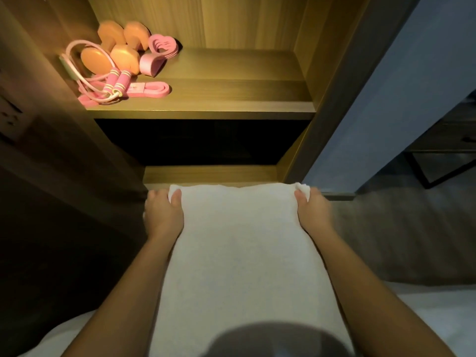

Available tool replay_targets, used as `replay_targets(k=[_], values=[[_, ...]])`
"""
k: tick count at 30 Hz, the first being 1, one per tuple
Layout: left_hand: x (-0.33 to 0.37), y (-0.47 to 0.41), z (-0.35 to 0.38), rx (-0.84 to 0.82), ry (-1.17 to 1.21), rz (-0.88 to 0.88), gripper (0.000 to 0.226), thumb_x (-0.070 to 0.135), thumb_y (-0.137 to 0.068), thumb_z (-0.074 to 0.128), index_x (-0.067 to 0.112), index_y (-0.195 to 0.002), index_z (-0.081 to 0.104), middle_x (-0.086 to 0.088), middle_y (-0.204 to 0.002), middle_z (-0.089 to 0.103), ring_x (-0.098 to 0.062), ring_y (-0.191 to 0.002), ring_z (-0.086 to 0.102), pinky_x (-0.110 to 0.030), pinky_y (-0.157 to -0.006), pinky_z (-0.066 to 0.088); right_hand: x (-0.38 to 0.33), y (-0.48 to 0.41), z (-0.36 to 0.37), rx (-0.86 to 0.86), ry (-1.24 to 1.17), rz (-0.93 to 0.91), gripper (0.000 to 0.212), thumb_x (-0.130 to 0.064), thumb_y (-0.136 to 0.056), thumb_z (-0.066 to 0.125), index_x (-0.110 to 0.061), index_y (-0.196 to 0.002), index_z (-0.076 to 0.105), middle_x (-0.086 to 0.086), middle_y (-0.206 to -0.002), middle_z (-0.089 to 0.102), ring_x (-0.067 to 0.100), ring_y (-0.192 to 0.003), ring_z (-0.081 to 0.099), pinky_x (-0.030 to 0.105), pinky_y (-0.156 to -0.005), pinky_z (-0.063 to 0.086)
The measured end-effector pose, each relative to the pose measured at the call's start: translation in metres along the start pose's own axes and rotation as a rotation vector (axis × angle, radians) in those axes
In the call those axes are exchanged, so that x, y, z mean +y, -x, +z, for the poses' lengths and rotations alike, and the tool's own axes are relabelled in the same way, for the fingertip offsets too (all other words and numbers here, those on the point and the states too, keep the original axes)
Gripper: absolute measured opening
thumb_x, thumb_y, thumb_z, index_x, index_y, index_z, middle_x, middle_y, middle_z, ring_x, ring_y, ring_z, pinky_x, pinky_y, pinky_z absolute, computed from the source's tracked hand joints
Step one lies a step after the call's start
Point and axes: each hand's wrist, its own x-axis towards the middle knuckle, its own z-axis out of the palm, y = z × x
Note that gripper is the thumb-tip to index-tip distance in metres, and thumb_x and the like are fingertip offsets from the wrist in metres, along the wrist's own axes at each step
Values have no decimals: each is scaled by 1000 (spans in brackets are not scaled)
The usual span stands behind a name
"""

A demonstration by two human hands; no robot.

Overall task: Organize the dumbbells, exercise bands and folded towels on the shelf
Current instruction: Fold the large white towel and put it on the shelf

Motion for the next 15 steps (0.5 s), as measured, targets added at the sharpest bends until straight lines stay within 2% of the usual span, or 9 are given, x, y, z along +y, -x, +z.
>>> replay_targets(k=[2,4,6,10,12,15], values=[[7,-2,-5,26,171,76,34,36,-104,37,5,-101,52,-10,-98,56,-24,-85,55,-31,-65,44,-6,4,-6,43,-63,-125,45,-43,-101,39,-13,-135,42,7,-127,55,23,-109,54,37,-92,44],[11,-4,-8,-43,242,43,33,35,-105,35,5,-103,49,-12,-94,55,-19,-79,52,-28,-62,40,-9,5,-8,-9,-125,-153,43,-40,-102,37,-12,-134,41,7,-126,53,18,-106,51,31,-88,41],[10,-7,-5,-94,239,-31,39,35,-105,33,1,-115,50,-15,-106,57,-18,-86,51,-32,-72,39,-8,0,-7,-65,-123,-111,46,-40,-103,34,-11,-138,38,10,-132,52,23,-115,51,34,-91,41],[11,-24,4,-192,194,-235,50,36,-106,32,0,-137,44,-20,-129,52,-31,-111,52,-36,-85,39,-13,-21,-4,-139,-20,-4,54,-45,-103,31,-10,-144,35,13,-140,49,31,-125,50,42,-101,43],[12,-36,8,-259,172,-347,53,38,-105,32,-1,-140,42,-21,-133,50,-32,-112,52,-37,-91,41,-18,-31,-1,-178,-6,52,54,-46,-103,33,-10,-143,38,14,-139,50,32,-120,53,42,-98,44],[11,-44,13,-340,124,-411,53,39,-104,34,-2,-137,44,-23,-134,51,-37,-118,52,-41,-99,42,-19,-36,6,-248,-119,204,50,-44,-102,40,-11,-139,45,13,-132,56,28,-101,56,38,-83,45]])
